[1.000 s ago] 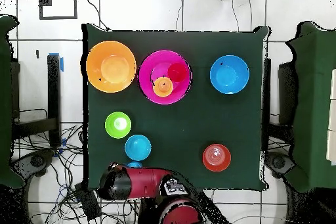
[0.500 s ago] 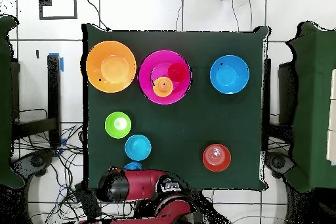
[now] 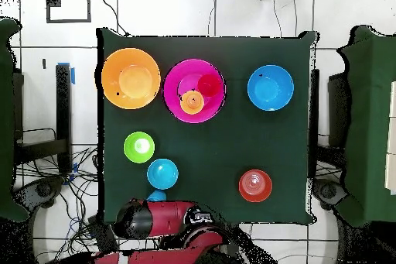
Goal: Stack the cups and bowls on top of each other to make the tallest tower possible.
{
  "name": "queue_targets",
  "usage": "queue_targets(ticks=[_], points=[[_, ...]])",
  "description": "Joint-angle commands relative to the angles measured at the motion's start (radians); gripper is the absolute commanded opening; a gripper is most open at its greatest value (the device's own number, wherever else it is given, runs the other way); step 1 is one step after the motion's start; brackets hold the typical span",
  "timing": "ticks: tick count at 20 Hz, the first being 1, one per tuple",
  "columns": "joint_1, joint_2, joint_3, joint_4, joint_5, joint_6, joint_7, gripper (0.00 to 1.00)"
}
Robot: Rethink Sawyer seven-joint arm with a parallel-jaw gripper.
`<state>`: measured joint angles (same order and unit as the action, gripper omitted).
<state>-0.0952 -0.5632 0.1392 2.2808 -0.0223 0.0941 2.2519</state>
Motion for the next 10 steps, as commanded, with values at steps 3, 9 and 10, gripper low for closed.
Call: queue_targets(ticks=[3, 9, 10], points=[[0.028, 0.046, 0.007, -0.113, -0.007, -0.083, 0.099, 1.0], [0.023, 0.046, -0.002, -0.118, -0.019, -0.089, 0.089, 1.0], [0.021, 0.046, -0.002, -0.119, -0.021, -0.088, 0.086, 1.0]])
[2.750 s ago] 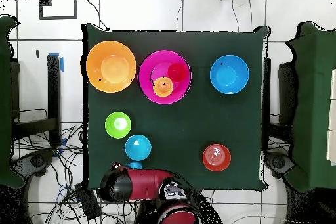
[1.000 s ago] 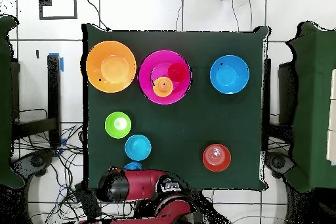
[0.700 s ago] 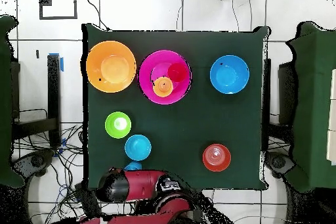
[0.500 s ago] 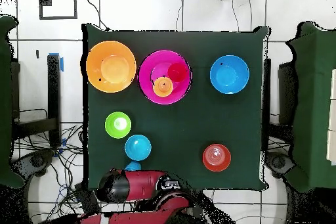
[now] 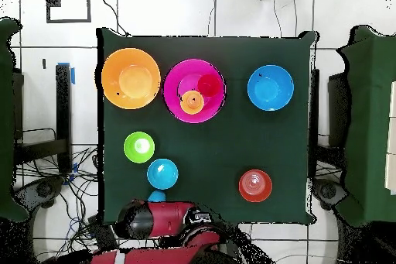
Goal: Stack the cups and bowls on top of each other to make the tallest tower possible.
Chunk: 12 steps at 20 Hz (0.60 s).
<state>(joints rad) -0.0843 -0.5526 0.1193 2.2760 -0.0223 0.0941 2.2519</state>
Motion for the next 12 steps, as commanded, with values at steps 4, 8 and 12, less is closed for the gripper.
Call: queue_targets(ticks=[4, 8, 12], points=[[0.014, 0.033, 0.014, -0.122, -0.023, -0.086, 0.081, 1.0], [0.01, 0.031, 0.015, -0.129, -0.042, -0.117, 0.074, 0.0], [-0.01, 0.025, 0.037, -0.126, -0.04, -0.106, 0.071, 0.0]])
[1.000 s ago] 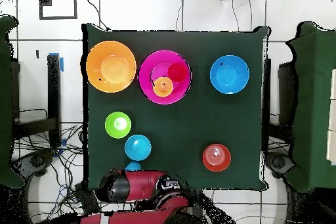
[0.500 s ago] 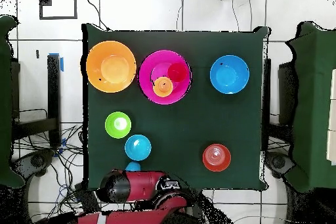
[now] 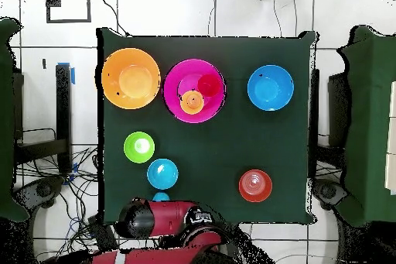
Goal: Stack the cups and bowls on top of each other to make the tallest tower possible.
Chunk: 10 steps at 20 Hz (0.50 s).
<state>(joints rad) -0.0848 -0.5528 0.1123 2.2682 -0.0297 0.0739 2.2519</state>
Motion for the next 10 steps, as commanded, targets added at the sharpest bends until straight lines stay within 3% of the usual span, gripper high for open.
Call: queue_targets(ticks=[1, 6, 10], points=[[0.004, 0.021, 0.036, -0.11, -0.02, -0.086, 0.088, 0.0], [0.02, -0.027, 0.025, -0.119, 0.01, -0.041, 0.094, 0.0], [0.033, -0.111, -0.013, -0.161, 0.034, 0.153, 0.059, 0.0]])
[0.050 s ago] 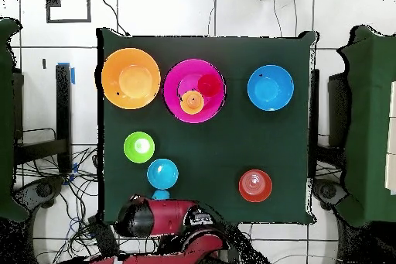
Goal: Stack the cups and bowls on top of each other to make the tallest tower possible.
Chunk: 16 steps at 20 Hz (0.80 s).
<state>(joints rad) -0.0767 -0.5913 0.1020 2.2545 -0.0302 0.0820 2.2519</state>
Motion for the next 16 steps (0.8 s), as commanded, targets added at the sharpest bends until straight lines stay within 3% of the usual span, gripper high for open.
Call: queue_targets(ticks=[1, 7, 10, 16], points=[[0.029, -0.099, -0.015, -0.161, 0.039, 0.214, 0.049, 0.0], [0.042, -0.226, -0.068, -0.285, 0.02, 0.625, 0.023, 0.0], [0.032, -0.244, -0.059, -0.343, 0.0, 0.741, 0.024, 0.0], [-0.01, -0.238, -0.005, -0.422, 0.006, 0.857, -0.001, 0.0]])
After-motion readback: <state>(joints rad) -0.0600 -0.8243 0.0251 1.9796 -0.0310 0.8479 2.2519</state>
